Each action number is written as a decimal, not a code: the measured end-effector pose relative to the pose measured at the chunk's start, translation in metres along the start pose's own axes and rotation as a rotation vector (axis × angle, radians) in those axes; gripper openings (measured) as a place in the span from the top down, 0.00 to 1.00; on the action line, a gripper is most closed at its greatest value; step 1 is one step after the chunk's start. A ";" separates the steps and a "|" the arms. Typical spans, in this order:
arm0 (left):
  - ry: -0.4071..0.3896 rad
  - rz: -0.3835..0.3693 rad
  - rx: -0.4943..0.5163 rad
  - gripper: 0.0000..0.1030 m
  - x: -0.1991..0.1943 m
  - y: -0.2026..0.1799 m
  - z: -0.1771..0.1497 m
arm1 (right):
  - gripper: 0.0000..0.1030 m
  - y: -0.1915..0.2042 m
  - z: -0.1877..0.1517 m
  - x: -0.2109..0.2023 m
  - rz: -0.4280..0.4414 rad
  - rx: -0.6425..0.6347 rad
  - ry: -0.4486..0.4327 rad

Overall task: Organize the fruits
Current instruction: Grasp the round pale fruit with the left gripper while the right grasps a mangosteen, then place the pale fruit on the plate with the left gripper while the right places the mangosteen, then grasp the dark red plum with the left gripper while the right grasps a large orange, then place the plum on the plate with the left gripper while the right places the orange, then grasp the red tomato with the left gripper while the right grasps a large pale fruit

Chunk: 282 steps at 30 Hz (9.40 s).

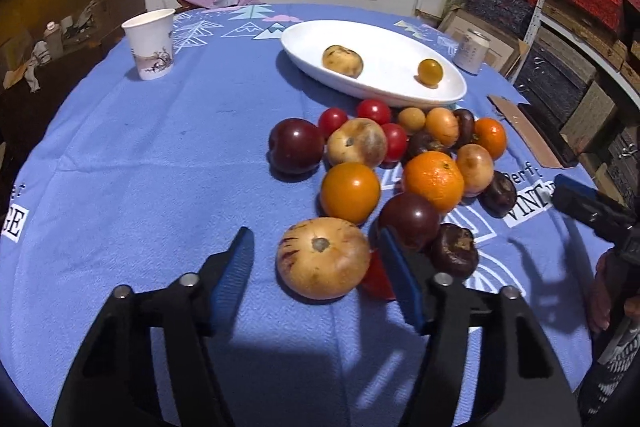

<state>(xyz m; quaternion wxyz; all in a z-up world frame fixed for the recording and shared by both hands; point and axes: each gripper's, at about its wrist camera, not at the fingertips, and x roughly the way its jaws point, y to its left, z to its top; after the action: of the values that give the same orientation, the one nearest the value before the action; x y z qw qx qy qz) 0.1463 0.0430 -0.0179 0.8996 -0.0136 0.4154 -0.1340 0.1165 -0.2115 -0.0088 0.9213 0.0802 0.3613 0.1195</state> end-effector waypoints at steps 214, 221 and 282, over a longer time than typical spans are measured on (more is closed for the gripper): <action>0.063 0.033 -0.014 0.57 0.203 -0.010 0.256 | 0.56 -0.047 0.220 0.215 -0.019 0.100 0.212; 0.024 0.048 -0.028 0.52 0.171 -0.007 0.252 | 0.51 -0.042 0.229 0.171 -0.007 0.103 0.092; 0.055 -0.038 0.107 0.53 0.001 -0.044 -0.020 | 0.27 -0.026 0.026 0.029 0.182 0.231 0.054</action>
<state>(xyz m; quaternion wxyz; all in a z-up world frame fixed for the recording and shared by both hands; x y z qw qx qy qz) 0.1218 0.0025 -0.0256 0.8846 0.0303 0.4320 -0.1733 0.1589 -0.2305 -0.0147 0.8812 0.2150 0.3885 0.1621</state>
